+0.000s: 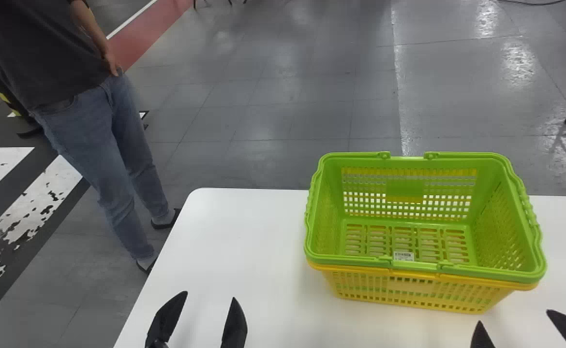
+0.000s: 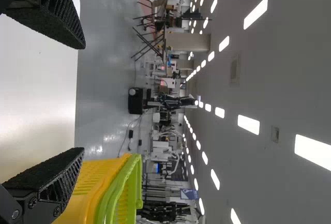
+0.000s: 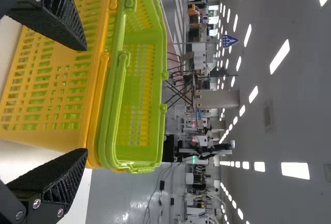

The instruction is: Grasp handle with right gripper to insert into left gripper then lift and swing left to center

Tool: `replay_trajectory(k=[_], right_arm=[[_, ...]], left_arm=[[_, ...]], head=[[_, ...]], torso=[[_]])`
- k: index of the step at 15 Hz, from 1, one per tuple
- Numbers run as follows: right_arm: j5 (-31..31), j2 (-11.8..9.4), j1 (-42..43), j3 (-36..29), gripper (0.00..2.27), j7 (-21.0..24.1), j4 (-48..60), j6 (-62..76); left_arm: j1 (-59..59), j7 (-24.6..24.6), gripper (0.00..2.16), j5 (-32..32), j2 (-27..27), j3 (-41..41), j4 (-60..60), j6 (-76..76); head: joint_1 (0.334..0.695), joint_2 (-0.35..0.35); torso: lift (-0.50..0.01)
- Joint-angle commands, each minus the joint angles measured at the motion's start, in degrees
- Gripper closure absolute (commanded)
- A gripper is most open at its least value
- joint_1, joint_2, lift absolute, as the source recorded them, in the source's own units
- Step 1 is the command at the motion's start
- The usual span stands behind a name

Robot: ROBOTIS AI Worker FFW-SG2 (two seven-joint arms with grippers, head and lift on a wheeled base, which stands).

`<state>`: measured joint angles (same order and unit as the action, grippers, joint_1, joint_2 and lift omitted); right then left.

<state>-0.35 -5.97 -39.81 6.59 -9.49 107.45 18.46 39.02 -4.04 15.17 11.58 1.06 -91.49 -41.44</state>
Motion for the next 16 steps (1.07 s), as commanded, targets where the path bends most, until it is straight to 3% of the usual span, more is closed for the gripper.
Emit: replay_trajectory(k=[1,9,11,16], right_arm=[[0.0,0.0,0.0,0.0,0.11,0.0,0.0,-0.1],[0.0,-0.1,0.0,0.0,0.11,0.0,0.0,-0.1],[0.0,-0.1,0.0,0.0,0.11,0.0,-0.1,-0.1],[0.0,-0.2,0.0,0.0,0.11,0.0,-0.1,-0.1]], left_arm=[[0.1,-0.1,0.11,-0.2,0.0,0.0,0.0,-0.1],[0.1,0.0,0.09,-0.4,-0.2,-0.1,0.1,-0.1],[0.1,-1.8,0.09,-0.6,-0.1,0.0,0.0,-0.3],[0.0,-3.2,0.09,-0.8,0.0,1.6,-6.8,4.1]], head=[[0.695,0.272],[0.695,0.269],[0.695,0.268],[0.695,0.25]], torso=[[-0.093],[-0.093],[-0.093],[-0.093]])
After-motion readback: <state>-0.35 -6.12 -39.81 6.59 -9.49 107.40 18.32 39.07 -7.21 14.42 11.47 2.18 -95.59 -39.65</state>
